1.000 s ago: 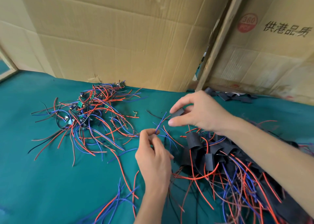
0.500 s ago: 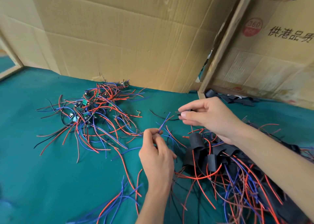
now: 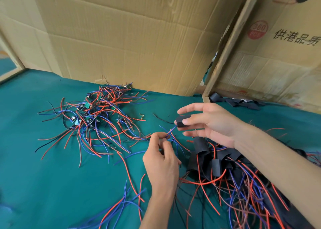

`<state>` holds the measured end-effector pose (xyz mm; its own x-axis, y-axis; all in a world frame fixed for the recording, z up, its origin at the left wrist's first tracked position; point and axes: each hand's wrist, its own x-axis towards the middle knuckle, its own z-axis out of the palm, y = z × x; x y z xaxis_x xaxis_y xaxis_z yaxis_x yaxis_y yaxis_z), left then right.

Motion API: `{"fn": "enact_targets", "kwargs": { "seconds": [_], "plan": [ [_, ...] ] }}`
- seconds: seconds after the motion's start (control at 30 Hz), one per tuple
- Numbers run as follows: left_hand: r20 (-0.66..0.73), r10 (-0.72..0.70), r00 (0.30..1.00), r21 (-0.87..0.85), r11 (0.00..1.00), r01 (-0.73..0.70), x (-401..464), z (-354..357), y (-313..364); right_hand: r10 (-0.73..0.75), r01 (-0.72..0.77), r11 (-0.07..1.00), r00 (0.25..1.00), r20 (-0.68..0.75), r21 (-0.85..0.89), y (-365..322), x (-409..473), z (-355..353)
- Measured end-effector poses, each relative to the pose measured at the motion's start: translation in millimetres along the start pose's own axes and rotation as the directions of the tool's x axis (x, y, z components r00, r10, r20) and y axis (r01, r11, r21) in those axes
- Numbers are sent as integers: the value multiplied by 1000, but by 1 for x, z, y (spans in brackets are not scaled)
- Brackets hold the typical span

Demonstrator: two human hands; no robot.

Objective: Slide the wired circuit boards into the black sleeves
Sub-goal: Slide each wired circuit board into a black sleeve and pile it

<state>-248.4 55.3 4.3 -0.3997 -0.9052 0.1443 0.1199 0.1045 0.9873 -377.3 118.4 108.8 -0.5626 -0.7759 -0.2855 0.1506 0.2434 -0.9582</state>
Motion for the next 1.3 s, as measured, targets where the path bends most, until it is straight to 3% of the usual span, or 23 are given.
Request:
{"fn": "enact_targets", "kwargs": {
  "seconds": [0.17,0.27,0.43,0.67,0.73,0.8,0.9,0.97,1.13,1.3],
  "plan": [
    [49,21,999,-11,1000,-20,-2,0,4,-26,43,932,998,50,-360,-2,1,13],
    [60,-2,998,-55,998,6,-3,-3,5,-35,80,869,994,101,-488,2,0,24],
    [121,36,992,-93,995,-25,-3,-4,5,-110,159,794,987,118,-587,4,-1,21],
    [153,141,978,39,988,-149,-1,-1,1,-66,138,875,983,169,-465,-1,3,16],
    [121,161,979,62,984,-170,-1,0,0,-76,141,851,986,146,-505,-4,1,16],
    [117,168,979,64,982,-176,-2,1,-1,-147,187,735,982,116,-652,-7,-1,19],
    [136,165,977,82,981,-177,-2,2,-3,-287,246,447,950,122,-860,-12,-5,24],
    [127,167,978,99,979,-180,-2,3,-5,-350,269,362,927,138,-893,-17,-8,25],
    [99,154,983,87,983,-163,-1,2,-5,-478,360,459,871,115,-813,-38,-10,23],
    [115,69,991,-31,997,-66,-1,0,-1,-556,419,582,831,36,-697,-47,-10,18]
  ]
}}
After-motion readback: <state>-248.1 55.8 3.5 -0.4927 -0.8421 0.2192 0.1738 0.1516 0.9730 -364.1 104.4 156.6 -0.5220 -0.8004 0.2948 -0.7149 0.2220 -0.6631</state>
